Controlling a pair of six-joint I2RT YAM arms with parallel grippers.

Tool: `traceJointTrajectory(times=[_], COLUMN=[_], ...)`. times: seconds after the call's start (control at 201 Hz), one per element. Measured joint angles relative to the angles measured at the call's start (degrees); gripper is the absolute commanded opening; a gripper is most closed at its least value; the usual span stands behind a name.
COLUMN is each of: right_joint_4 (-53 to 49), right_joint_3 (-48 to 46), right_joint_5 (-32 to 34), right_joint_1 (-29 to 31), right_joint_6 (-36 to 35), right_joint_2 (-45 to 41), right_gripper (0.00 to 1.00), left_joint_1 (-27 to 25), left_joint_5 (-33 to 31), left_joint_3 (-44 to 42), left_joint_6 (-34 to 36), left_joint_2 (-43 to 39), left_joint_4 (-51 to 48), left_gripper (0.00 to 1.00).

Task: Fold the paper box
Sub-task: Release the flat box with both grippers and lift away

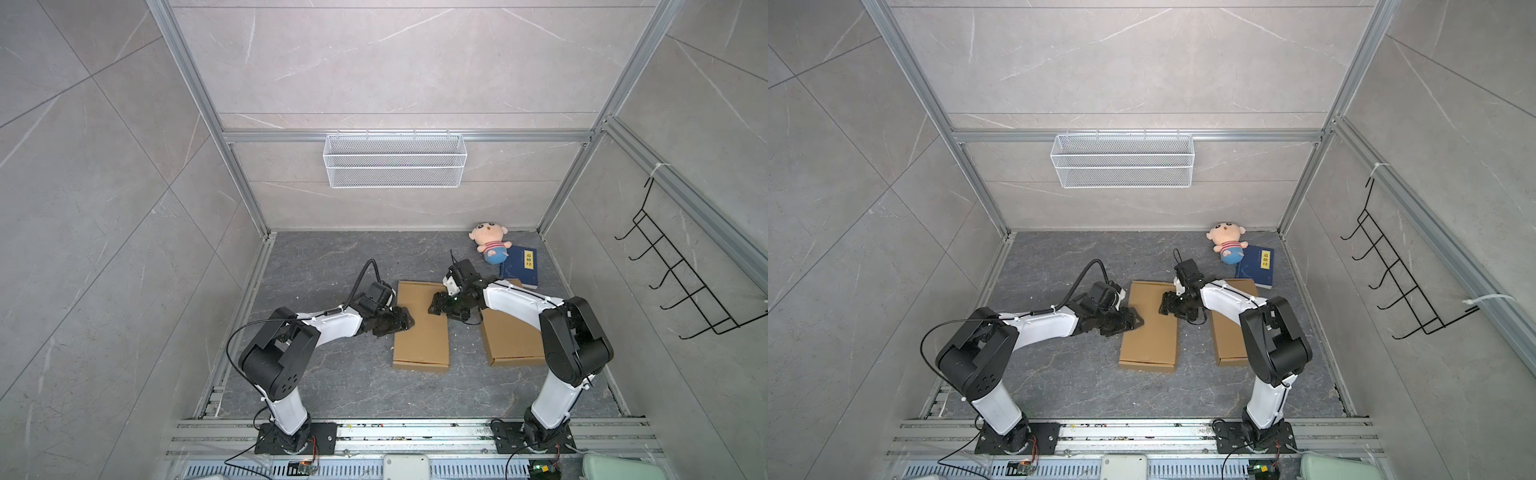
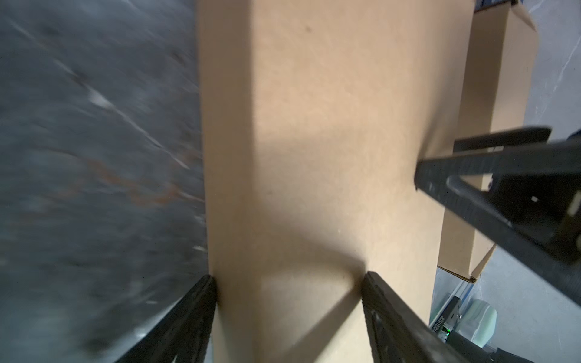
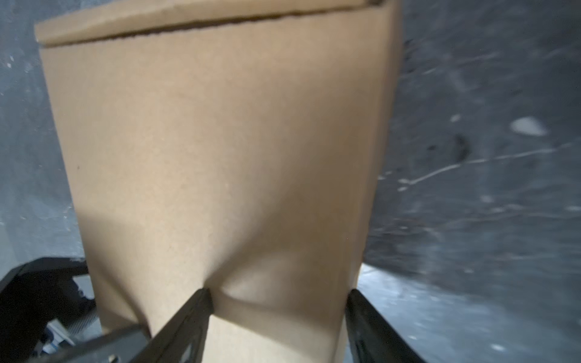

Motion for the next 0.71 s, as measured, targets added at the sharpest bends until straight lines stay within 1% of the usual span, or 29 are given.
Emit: traceJointTrajectory(times=[0.154,0.343,0.538,0.637,0.707], right_joint_4=[-1.6,-2.1,-4.3,-6.4,-8.0], right_joint_3=[0.2,0.3,0.3,0.5,1.4], right_joint_5=[-0.2,0.1,0.4,1.3,2.5], right_joint_1=[-1.9,-2.7,-2.8,-3.0,-3.7], right_joint_6=[-3.5,-4.8,-5.5,-6.8,-8.2], right_joint_2=[-0.3,-0.5,-2.7,-5.9,-8.5], right_gripper=[0.68,0.68,0.78,0.80,0.80], left_joint_1=[-3.5,-4.5,-5.1,-5.3,-5.3], left_joint_5=[-1.8,-2.6,-2.7,-3.3,-4.7], left_joint_3=[0.2,0.6,0.6,0.6,0.6], left_joint_6=[-3.9,-5.7,-4.3,-2.0,0.0], left_joint_2=[0.9,1.6,0.4,-3.1,-7.0], left_joint_4=[2.0,3.1,2.1,-0.8,-3.7], left_gripper=[0.74,0.74,0.79,0.83,0.85])
